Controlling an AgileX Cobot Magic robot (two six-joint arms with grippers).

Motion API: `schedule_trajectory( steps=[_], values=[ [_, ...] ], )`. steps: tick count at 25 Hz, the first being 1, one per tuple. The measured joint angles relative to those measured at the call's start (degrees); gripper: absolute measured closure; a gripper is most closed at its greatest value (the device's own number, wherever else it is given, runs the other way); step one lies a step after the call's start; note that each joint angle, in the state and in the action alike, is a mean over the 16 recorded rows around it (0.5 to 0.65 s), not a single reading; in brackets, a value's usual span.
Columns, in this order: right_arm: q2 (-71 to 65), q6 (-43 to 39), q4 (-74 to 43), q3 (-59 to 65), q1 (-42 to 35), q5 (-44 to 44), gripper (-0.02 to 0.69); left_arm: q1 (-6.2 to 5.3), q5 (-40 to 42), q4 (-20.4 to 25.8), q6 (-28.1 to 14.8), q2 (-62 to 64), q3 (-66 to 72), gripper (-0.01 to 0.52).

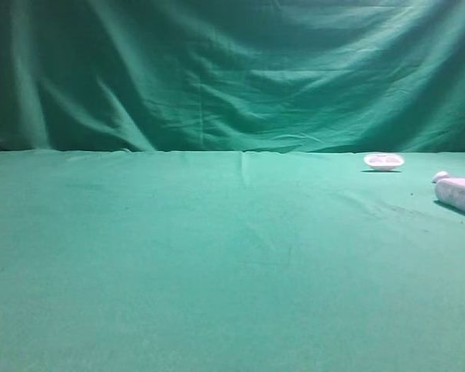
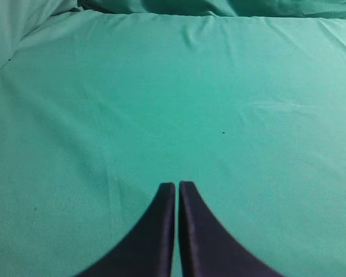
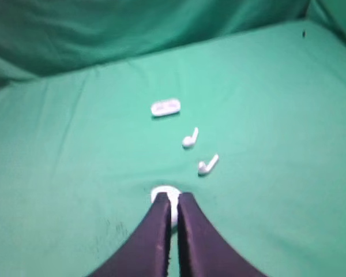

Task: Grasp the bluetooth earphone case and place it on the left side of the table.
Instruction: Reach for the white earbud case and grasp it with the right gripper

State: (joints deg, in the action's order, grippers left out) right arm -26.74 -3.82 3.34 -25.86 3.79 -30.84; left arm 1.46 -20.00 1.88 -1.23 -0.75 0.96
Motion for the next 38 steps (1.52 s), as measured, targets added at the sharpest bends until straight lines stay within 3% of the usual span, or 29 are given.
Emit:
schedule_trajectory(
  steps=[13, 17, 26, 29, 33, 38],
  values=[
    [-32.82, 6.51, -1.15, -11.98, 6.72, -10.13, 0.645, 0.00, 0.00, 0.00, 0.00, 0.00, 0.00, 0.514],
    [-42.25, 6.95, -2.48, -15.36, 9.45, -9.93, 0.554, 0.00, 0.00, 0.00, 0.00, 0.00, 0.00, 0.514],
    [-60.19, 4.64, -5.83, -23.70, 11.77, -7.24, 0.204, 0.00, 0.00, 0.00, 0.00, 0.00, 0.00, 0.514],
    [-64.54, 3.61, -6.57, -25.95, 11.87, -6.23, 0.122, 0.00, 0.00, 0.00, 0.00, 0.00, 0.00, 0.514],
    [-69.01, 2.27, -7.59, -27.99, 11.88, -4.75, 0.081, 0.00, 0.00, 0.00, 0.00, 0.00, 0.00, 0.514],
    [-72.70, 1.64, -8.88, -29.37, 11.89, -3.15, 0.122, 0.00, 0.00, 0.00, 0.00, 0.00, 0.00, 0.514]
  ],
)
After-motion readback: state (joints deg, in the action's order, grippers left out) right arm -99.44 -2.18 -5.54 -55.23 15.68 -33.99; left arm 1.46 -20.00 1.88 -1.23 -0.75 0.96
